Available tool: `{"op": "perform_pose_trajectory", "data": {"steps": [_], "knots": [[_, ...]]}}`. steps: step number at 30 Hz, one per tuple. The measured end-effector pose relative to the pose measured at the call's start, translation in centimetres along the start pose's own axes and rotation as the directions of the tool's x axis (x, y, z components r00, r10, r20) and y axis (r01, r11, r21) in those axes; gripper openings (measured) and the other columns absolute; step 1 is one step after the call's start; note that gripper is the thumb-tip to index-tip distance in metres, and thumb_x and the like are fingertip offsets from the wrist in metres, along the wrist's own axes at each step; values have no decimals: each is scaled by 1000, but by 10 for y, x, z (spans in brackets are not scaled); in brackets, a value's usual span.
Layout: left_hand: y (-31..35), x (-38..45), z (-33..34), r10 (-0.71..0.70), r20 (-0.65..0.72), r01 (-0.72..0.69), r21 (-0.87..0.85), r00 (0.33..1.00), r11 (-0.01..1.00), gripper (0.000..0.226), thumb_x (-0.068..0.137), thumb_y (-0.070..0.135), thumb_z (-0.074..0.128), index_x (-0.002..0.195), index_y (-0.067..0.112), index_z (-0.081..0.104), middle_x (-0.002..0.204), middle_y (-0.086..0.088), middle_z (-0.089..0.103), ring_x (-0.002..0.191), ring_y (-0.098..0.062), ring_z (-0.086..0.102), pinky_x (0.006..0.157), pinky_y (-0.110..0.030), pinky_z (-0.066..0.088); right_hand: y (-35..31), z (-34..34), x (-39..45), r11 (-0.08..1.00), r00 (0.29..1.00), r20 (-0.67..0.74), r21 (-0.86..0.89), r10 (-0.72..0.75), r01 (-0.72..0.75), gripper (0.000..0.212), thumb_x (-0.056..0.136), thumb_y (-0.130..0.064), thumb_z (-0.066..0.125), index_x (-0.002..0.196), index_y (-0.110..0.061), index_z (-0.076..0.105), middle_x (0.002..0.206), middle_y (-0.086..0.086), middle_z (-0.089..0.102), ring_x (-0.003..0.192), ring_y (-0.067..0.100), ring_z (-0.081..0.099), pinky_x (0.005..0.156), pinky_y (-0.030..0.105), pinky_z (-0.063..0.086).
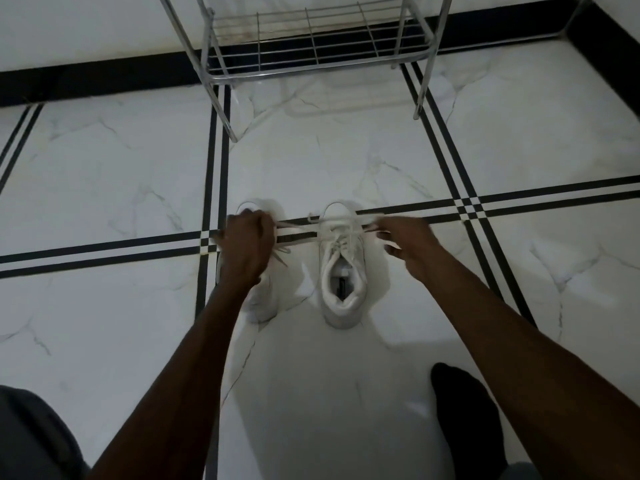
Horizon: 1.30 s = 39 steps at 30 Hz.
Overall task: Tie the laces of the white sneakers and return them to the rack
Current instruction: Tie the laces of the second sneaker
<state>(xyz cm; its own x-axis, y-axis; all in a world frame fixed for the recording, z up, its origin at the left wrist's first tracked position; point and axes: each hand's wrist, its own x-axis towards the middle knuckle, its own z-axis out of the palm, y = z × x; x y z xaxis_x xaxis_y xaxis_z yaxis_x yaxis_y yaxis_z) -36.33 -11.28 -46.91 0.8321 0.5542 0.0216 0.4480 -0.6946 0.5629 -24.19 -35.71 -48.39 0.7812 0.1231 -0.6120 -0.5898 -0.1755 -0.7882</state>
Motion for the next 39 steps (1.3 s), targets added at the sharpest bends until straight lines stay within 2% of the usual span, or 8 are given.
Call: {"op": "perform_pose_trajectory", "data": {"steps": [2, 5, 9, 13, 22, 27, 35, 39], "knots": [[-28, -3, -4, -96, -76, 115, 314, 993, 943, 49, 105, 39, 37, 89, 9, 71, 97, -14, 71, 110, -40, 58, 102, -62, 34, 23, -20, 9, 985, 983, -132, -98, 129, -142, 21, 75, -16, 79, 94, -7, 74, 92, 5, 74, 76, 12, 61, 53, 23, 41], [-38, -7, 3, -157, -69, 171, 347, 985, 922, 39, 103, 38, 45, 100, 12, 75, 114, -13, 68, 120, -42, 51, 102, -60, 32, 43, -27, 9, 955, 983, -149, -259, 106, -142, 39, 75, -30, 82, 99, -1, 74, 97, 12, 78, 81, 18, 70, 58, 29, 48], [-12, -14, 19, 30, -187, 45, 388, 982, 921, 33, 98, 38, 56, 124, 20, 62, 138, -8, 55, 136, -39, 40, 108, -61, 26, 35, -17, -4, 765, 937, -110, -613, -333, 200, 47, 79, -45, 79, 77, 1, 67, 76, 10, 69, 73, 21, 65, 76, 37, 53], [19, -22, 44, 283, 149, -316, 315, 948, 895, 42, 96, 20, 62, 137, 26, 59, 145, 0, 58, 141, -32, 39, 109, -56, 28, 28, -10, -12, 586, 825, 237, -606, -513, 538, 36, 80, -16, 80, 113, -8, 68, 116, 10, 65, 98, 21, 61, 82, 23, 44], [26, -28, 60, 413, 133, -433, 352, 901, 830, 42, 71, 4, 49, 89, 27, 78, 81, 8, 77, 103, -29, 61, 90, -44, 20, 28, 8, -5, 348, 784, 401, -733, -475, 585, 5, 86, -12, 64, 89, -15, 66, 87, 3, 72, 83, 25, 67, 82, 46, 54], [16, -25, 58, 330, 255, -417, 529, 909, 739, 51, 62, 0, 62, 96, 31, 81, 77, 3, 75, 104, -30, 58, 89, -45, 20, 34, 1, 3, 39, 570, 517, -718, -638, 695, 32, 80, -7, 41, 78, -5, 73, 78, 16, 69, 76, 34, 61, 66, 39, 49], [11, -30, 63, 276, 271, -372, 430, 922, 823, 49, 69, 8, 46, 99, 24, 81, 81, -2, 75, 108, -29, 57, 85, -42, 19, 45, 6, 5, 272, 763, 347, -788, -545, 553, 17, 81, 7, 57, 75, -1, 70, 79, 16, 69, 76, 27, 58, 66, 30, 40], [5, -19, 55, 272, 291, -289, 17, 917, 957, 26, 94, 17, 56, 77, 21, 75, 76, 6, 75, 83, -16, 67, 87, -39, 41, 30, -9, 1, 568, 919, 306, -722, -249, 395, 15, 93, -13, 54, 92, -9, 69, 94, 7, 69, 87, 18, 60, 69, 26, 44]]}}
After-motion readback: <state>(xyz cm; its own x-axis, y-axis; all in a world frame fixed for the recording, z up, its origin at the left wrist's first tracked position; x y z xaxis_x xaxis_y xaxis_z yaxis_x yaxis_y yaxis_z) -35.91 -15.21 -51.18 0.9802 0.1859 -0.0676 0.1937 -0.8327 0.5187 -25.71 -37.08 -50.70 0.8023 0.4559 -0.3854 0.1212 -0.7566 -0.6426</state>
